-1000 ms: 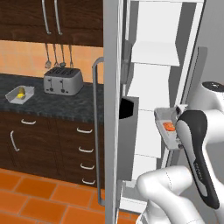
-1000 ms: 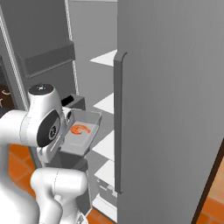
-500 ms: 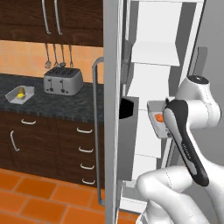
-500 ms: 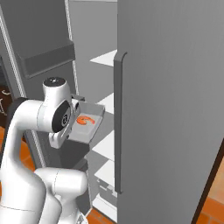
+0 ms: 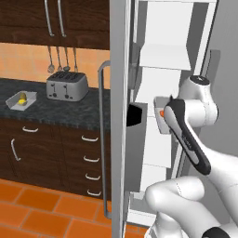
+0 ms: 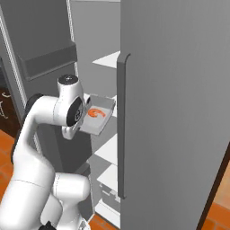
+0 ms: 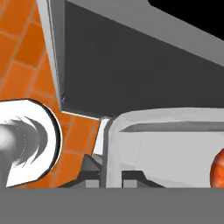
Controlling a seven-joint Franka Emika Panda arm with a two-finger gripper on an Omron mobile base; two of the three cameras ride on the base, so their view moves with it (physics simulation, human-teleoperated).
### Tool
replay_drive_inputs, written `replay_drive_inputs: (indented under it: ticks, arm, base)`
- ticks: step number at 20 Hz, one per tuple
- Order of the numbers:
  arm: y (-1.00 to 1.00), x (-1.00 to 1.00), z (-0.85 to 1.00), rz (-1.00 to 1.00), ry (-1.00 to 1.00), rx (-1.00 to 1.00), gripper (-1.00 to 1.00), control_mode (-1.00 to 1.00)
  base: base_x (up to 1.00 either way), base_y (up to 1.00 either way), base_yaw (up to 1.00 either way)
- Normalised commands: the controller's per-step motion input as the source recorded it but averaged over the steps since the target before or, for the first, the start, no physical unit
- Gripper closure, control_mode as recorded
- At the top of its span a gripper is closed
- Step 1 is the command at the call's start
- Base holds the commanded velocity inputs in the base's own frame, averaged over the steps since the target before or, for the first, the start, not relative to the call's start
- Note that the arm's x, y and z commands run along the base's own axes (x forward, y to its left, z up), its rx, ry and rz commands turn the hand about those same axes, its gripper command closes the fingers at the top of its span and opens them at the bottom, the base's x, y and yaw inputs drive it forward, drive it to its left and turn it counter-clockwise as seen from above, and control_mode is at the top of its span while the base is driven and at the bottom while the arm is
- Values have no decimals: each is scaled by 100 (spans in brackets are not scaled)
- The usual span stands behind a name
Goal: Take the meat container that has the shrimp and place it on the second highest rack of the freezer. Then take the vegetable container that has the potato and lemon and place it on the highest rack of the freezer.
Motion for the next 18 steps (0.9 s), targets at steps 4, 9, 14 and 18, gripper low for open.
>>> replay_drive_inputs:
  ticks: [4, 9, 14, 18]
  arm:
    - [-24, 49, -8, -8, -7, 1, 100, -100]
    - [0, 12, -43, -7, -18, 0, 100, -100]
    - [-8, 50, 0, -8, -10, 0, 100, -100]
    - [-26, 56, 11, -1, 0, 0, 100, -100]
  base:
    - [0, 0, 0]
    - [0, 0, 0]
    - [0, 0, 0]
    - [0, 0, 0]
